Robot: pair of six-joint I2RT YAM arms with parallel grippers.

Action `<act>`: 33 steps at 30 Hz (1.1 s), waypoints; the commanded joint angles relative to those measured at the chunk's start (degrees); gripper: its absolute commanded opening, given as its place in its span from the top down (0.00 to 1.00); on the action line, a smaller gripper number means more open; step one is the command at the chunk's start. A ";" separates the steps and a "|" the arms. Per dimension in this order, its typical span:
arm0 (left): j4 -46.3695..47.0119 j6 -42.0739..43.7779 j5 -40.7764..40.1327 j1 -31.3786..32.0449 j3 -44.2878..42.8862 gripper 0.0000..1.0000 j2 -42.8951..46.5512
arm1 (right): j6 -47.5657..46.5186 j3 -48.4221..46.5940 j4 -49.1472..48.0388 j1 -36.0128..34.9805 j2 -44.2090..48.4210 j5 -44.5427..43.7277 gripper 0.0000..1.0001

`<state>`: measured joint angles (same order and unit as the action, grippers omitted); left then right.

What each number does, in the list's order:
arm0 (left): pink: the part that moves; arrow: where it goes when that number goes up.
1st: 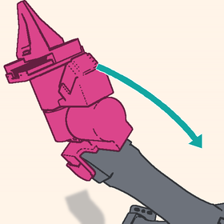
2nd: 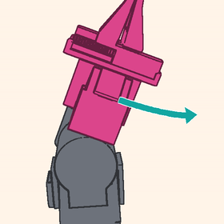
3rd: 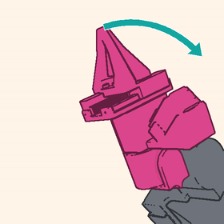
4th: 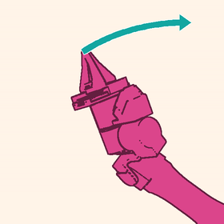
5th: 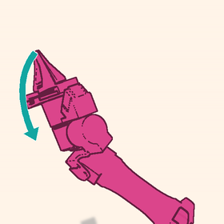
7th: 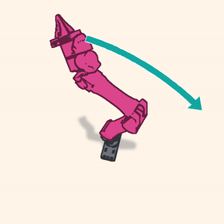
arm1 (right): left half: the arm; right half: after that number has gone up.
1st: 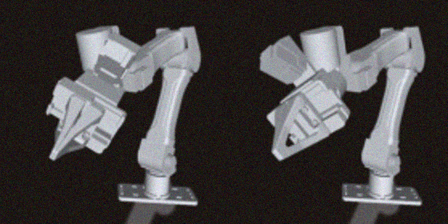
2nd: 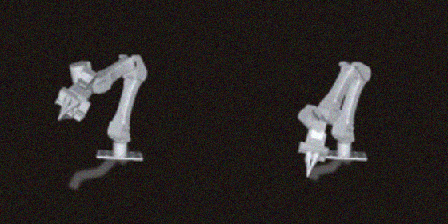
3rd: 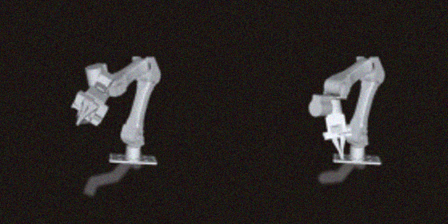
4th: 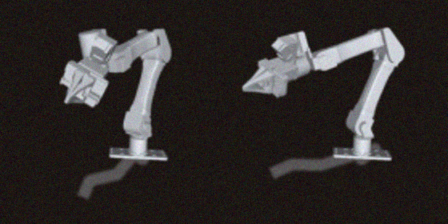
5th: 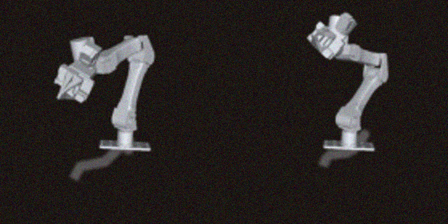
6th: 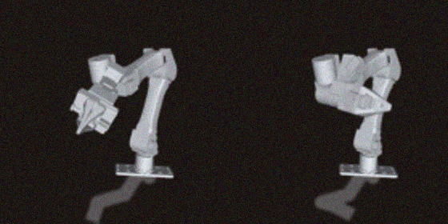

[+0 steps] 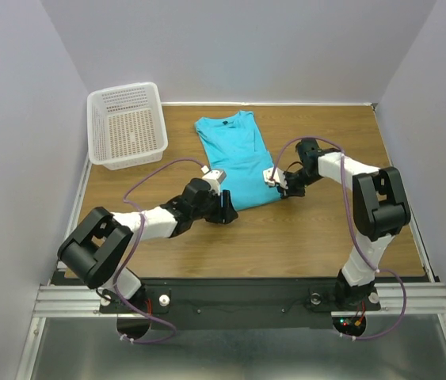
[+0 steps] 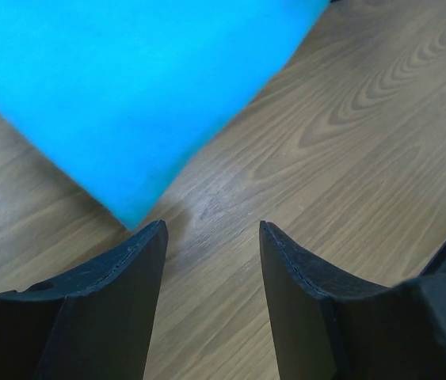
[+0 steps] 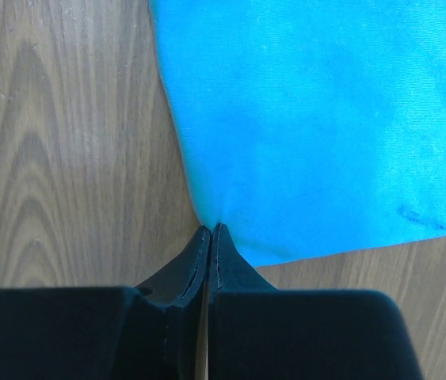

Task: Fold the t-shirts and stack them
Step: Fold the tshirt

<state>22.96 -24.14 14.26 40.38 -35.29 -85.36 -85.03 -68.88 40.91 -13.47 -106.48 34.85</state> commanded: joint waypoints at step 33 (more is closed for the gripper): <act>-12.06 50.42 -0.55 3.12 -8.74 0.43 0.12 | 3.56 1.03 1.46 2.66 1.53 0.13 0.99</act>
<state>8.38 21.15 14.55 42.72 -42.76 -83.94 -82.43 -67.77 40.32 -11.35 -105.54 34.94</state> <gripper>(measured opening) 0.564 0.022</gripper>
